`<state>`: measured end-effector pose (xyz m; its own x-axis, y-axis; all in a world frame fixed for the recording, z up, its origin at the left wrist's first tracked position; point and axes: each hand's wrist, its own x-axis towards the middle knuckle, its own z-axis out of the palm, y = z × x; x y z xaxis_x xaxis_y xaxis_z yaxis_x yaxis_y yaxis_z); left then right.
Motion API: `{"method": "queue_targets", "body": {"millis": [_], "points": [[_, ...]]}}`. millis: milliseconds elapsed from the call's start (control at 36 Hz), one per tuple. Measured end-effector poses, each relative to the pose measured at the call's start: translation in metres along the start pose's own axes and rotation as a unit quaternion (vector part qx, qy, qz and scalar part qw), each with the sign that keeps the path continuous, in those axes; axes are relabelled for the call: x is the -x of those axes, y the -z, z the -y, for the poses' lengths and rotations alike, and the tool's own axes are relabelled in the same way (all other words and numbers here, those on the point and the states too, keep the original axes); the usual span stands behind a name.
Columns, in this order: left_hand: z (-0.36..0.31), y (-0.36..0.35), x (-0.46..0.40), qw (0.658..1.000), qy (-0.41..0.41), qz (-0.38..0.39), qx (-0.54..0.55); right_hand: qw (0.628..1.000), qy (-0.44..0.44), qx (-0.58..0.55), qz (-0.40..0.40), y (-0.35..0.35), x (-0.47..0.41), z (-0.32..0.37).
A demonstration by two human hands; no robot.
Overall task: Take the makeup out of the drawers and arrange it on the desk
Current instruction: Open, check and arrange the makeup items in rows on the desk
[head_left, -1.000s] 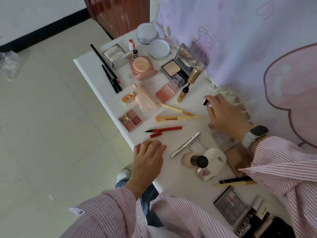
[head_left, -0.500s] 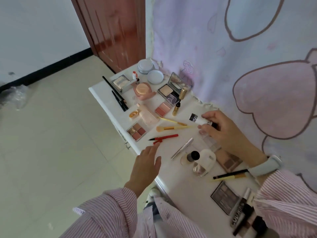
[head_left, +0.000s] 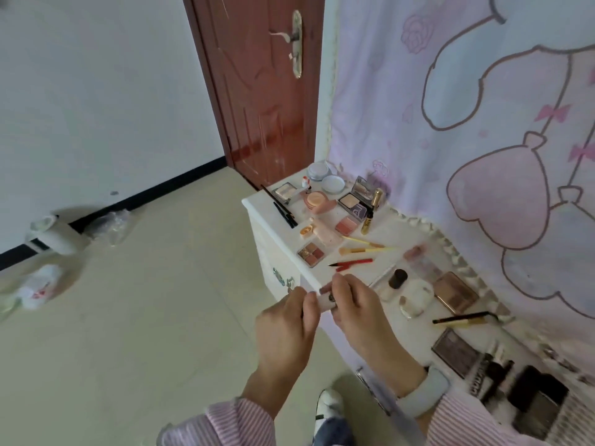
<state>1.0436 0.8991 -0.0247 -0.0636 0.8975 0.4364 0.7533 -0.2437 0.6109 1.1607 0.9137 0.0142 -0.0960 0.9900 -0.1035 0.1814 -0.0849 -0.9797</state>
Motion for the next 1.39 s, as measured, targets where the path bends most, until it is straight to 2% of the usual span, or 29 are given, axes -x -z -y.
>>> {"method": "queue_targets", "body": {"millis": [83, 139, 194, 278, 361, 417, 472, 528, 611, 667, 722, 778, 889, 1000, 1056, 1167, 1306, 1389], "points": [[-0.011, 0.012, 0.007, 0.989, 0.095, 0.049, 0.105, 0.995, 0.089, 0.048, -0.023, -0.005, 0.019, 0.001], [-0.016, 0.013, 0.011, 0.966, 0.16, 0.075, 0.189, 0.985, 0.149, 0.089, 0.0, -0.001, 0.027, -0.001], [-0.017, 0.014, 0.012, 0.953, 0.192, 0.08, 0.221, 0.98, 0.163, 0.104, 0.042, 0.008, 0.03, -0.001], [-0.017, 0.014, 0.016, 0.957, 0.184, 0.069, 0.213, 0.979, 0.128, 0.135, 0.078, 0.024, 0.03, 0.002], [-0.025, 0.011, 0.016, 0.966, 0.157, 0.09, 0.187, 0.981, 0.076, 0.173, 0.033, 0.035, 0.024, 0.001], [-0.033, 0.005, 0.013, 0.964, 0.159, 0.1, 0.189, 0.979, 0.102, 0.177, 0.014, 0.042, 0.022, -0.002], [-0.039, -0.002, 0.008, 0.959, 0.18, 0.095, 0.2, 0.98, 0.123, 0.149, 0.053, 0.053, 0.022, -0.004], [-0.045, -0.01, 0.004, 0.959, 0.186, 0.09, 0.194, 0.984, 0.104, 0.116, 0.09, 0.067, 0.018, -0.006], [-0.058, -0.025, 0.002, 0.962, 0.177, 0.103, 0.182, 0.989, 0.053, 0.117, 0.077, 0.085, 0.008, -0.007], [-0.068, -0.036, 0.002, 0.962, 0.177, 0.114, 0.174, 0.986, 0.05, 0.146, 0.058, 0.096, 0.002, -0.012], [-0.074, -0.048, 0.003, 0.958, 0.192, 0.117, 0.177, 0.983, 0.075, 0.158, 0.057, 0.108, 0.0, -0.021], [-0.077, -0.058, 0.004, 0.952, 0.214, 0.115, 0.184, 0.981, 0.081, 0.143, 0.103, 0.12, -0.002, -0.03], [-0.08, -0.074, 0.008, 0.941, 0.252, 0.11, 0.198, 0.978, 0.002, 0.142, 0.151, 0.137, -0.011, -0.034], [-0.079, -0.086, 0.009, 0.94, 0.247, 0.113, 0.207, 0.976, 0.03, 0.174, 0.125, 0.142, -0.019, -0.043], [-0.076, -0.091, 0.009, 0.94, 0.24, 0.115, 0.215, 0.976, 0.032, 0.158, 0.146, 0.145, -0.024, -0.047], [-0.068, -0.099, 0.001, 0.933, 0.249, 0.114, 0.234, 0.974, -0.016, 0.128, 0.188, 0.149, -0.041, -0.052], [-0.057, -0.109, -0.016, 0.912, 0.248, 0.149, 0.29, 0.974, -0.004, 0.151, 0.167, 0.142, -0.064, -0.053], [-0.046, -0.114, -0.026, 0.896, 0.238, 0.194, 0.32, 0.972, 0.004, 0.14, 0.188, 0.139, -0.078, -0.053]]}}
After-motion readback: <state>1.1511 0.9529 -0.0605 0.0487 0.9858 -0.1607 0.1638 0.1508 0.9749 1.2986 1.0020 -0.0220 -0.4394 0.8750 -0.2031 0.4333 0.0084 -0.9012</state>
